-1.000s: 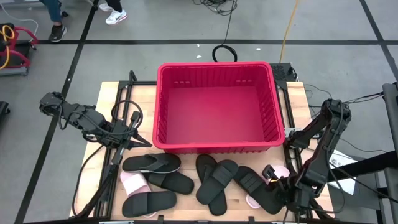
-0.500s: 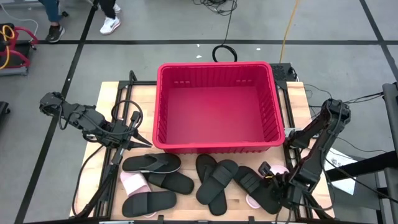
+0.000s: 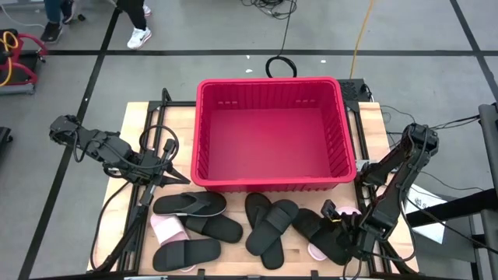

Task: Pick and place slides into bin
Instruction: Put the black slide into the red bin

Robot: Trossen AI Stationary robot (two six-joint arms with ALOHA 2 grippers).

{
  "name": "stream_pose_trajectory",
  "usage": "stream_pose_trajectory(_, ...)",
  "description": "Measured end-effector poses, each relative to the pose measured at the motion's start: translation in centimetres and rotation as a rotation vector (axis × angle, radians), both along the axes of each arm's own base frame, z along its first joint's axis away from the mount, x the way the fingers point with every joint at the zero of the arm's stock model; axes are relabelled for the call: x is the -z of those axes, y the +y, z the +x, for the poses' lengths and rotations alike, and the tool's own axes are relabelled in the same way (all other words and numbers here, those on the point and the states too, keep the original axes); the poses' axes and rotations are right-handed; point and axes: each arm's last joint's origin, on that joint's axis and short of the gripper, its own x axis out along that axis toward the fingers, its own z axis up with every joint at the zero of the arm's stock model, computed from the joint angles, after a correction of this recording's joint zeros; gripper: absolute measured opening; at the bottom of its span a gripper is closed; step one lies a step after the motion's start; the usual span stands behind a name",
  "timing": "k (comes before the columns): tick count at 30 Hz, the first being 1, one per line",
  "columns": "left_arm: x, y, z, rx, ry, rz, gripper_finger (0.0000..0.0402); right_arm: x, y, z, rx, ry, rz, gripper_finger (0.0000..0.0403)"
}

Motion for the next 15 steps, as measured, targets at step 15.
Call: stream_pose_trajectory(15, 0.0, 0.0, 0.0, 0.0, 0.001, 0.0, 0.0019, 2.0, 0.0, 0.0, -0.003, -0.039, 0.072, 0.0095)
